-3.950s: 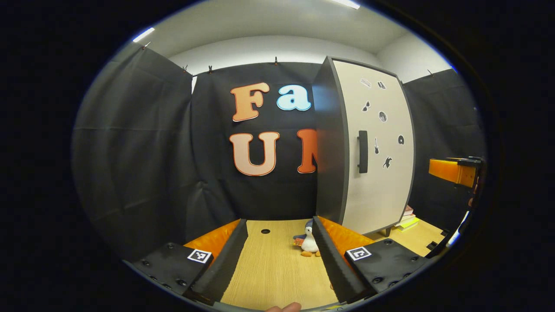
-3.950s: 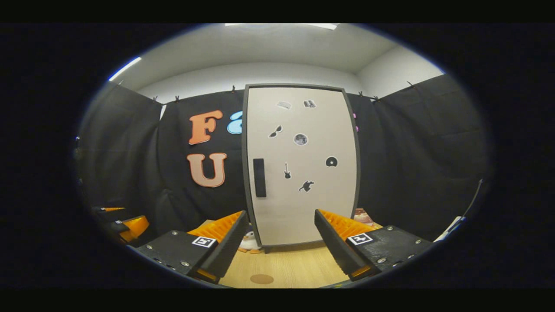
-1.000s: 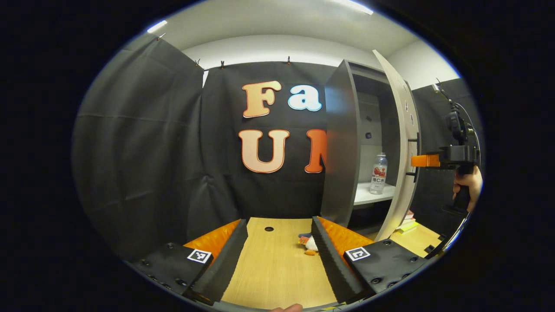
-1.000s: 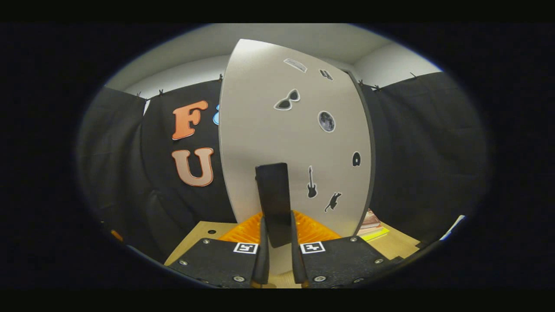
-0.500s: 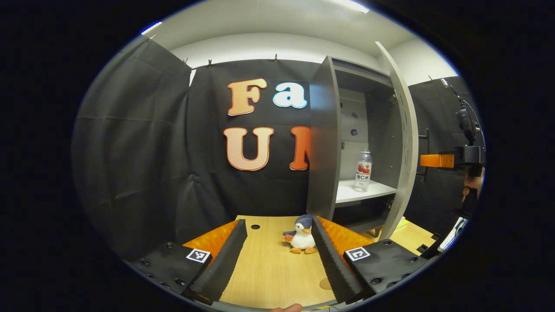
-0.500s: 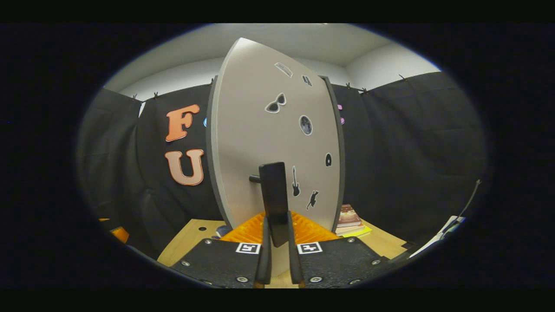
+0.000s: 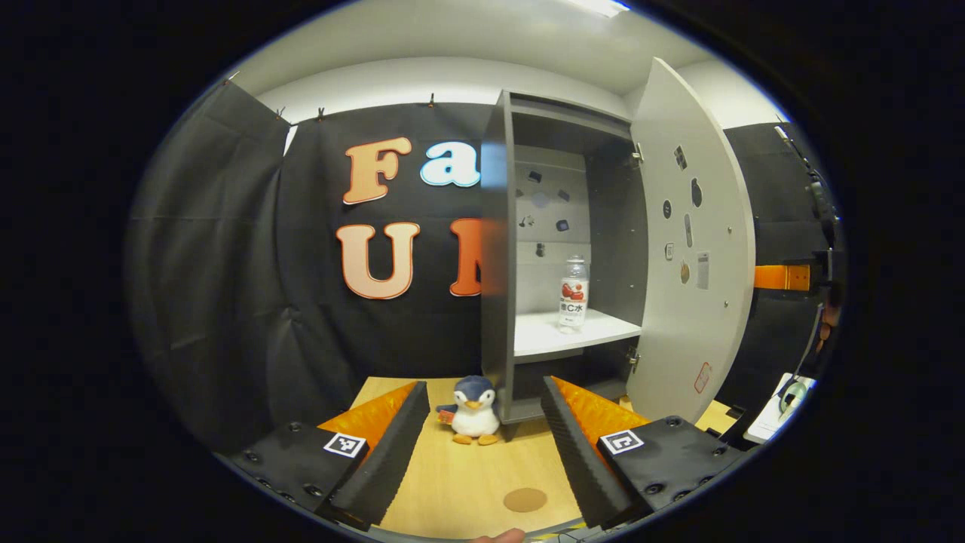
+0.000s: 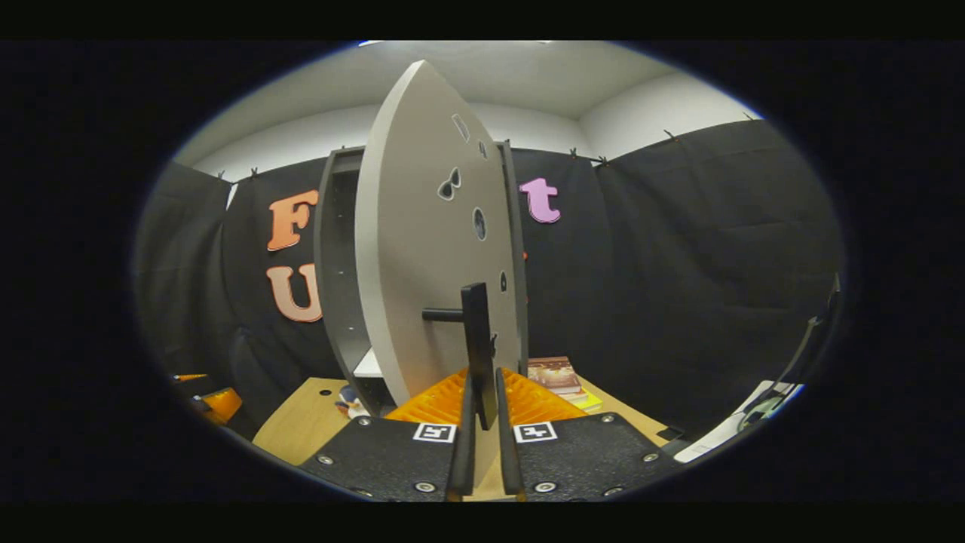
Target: Open the cabinet door with the right hand, grasp the bottle in the cabinet with the left hand and place it on the coaster, then close the cabinet door with the right hand.
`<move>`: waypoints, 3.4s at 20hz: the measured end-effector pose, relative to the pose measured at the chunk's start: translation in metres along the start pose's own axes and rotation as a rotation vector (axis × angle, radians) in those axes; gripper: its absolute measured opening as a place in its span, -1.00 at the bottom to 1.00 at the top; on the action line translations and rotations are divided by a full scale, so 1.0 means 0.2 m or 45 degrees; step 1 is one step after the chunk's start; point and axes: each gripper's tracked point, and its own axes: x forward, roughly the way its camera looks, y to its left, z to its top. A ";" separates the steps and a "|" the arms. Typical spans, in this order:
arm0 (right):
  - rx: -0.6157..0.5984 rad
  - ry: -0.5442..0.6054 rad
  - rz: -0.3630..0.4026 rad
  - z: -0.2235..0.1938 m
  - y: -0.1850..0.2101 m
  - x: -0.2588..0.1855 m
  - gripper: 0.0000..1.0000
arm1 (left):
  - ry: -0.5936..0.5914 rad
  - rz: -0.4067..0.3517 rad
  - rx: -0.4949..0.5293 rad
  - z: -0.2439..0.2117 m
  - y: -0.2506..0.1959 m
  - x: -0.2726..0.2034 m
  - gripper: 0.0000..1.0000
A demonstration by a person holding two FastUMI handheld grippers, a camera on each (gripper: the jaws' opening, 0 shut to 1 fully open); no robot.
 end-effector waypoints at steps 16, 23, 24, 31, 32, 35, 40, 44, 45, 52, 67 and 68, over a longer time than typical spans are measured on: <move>-0.002 0.009 0.216 0.00 -0.12 0.02 -1.00 | 0.062 0.069 -0.021 -0.05 -0.55 0.35 0.94; 0.021 0.000 0.313 0.01 -0.07 0.01 -1.00 | 0.033 0.077 0.007 0.00 -0.70 0.42 0.94; 0.016 -0.005 0.326 0.02 -0.07 0.01 -1.00 | 0.023 0.082 0.003 0.01 -0.71 0.44 0.94; -0.013 -0.012 0.282 0.01 -0.11 -0.01 -0.86 | 0.015 0.120 0.034 0.06 -0.72 0.71 0.94; -0.012 -0.022 0.259 0.02 -0.13 -0.01 -0.85 | 0.021 0.108 0.032 0.05 -0.73 0.77 0.94; 0.017 -0.063 0.250 0.05 -0.10 -0.03 -0.85 | 0.027 0.065 0.028 0.06 -0.80 0.93 0.95; -0.001 -0.122 0.251 0.09 -0.08 -0.04 -0.86 | 0.023 0.043 0.049 0.08 -0.87 1.21 0.94; -0.033 -0.110 0.287 0.07 -0.03 -0.07 -0.82 | 0.026 0.017 0.074 0.08 -0.90 1.41 0.94; -0.038 -0.113 0.288 0.07 -0.02 -0.08 -0.95 | 0.025 0.009 0.077 0.09 -0.90 1.47 0.96; -0.044 -0.042 0.375 0.00 0.12 -0.09 -0.58 | -0.010 -0.046 0.094 0.15 -0.93 1.78 0.96; -0.026 0.110 0.272 -0.18 0.14 0.04 -0.65 | -0.032 -0.050 0.075 0.16 -0.92 1.96 0.70; -0.019 0.107 0.281 -0.18 0.13 0.05 -0.65 | -0.051 -0.042 0.084 0.17 -0.91 1.90 0.72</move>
